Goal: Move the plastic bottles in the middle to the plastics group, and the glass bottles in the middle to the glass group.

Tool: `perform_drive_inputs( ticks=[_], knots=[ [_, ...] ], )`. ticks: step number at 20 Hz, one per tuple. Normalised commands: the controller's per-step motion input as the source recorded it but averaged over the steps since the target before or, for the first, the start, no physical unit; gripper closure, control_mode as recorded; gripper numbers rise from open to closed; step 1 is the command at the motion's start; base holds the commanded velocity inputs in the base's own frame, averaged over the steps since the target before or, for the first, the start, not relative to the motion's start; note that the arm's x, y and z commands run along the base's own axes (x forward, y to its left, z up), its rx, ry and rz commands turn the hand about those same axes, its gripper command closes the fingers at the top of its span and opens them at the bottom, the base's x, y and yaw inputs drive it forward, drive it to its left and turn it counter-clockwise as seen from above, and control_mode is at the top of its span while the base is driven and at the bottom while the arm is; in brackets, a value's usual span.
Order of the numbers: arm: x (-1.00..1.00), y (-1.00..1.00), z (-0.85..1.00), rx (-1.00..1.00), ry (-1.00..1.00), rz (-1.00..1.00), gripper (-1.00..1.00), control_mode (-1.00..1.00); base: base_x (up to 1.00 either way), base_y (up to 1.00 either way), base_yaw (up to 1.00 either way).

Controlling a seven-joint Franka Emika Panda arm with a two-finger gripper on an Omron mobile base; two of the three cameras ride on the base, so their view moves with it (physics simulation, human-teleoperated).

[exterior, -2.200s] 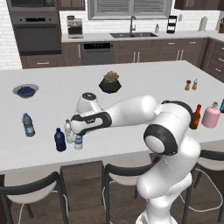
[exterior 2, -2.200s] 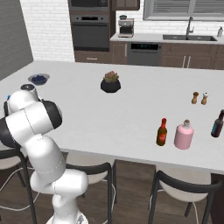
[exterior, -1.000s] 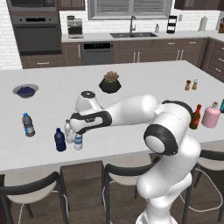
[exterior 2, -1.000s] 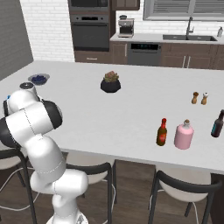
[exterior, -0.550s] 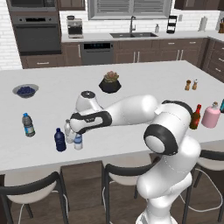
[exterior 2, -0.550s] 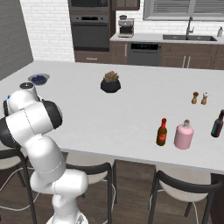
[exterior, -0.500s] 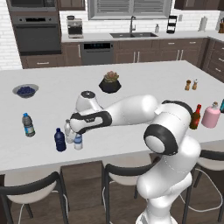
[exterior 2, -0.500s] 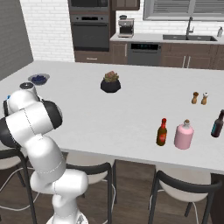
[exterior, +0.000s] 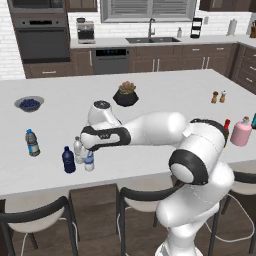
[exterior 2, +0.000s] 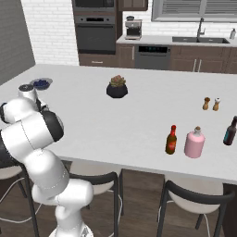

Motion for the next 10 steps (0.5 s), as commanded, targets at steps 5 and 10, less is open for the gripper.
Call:
perform_drive_inputs(
  ticks=[5,10],
  knots=[
    [-0.84,-0.83,0.22,0.11,0.00,-0.09,-1.00,-1.00,0.00,0.00,0.00],
    [-0.90,-1.00,0.01,0.13,0.00,-0.22,-1.00,-1.00,0.00,0.00,0.00]
  ],
)
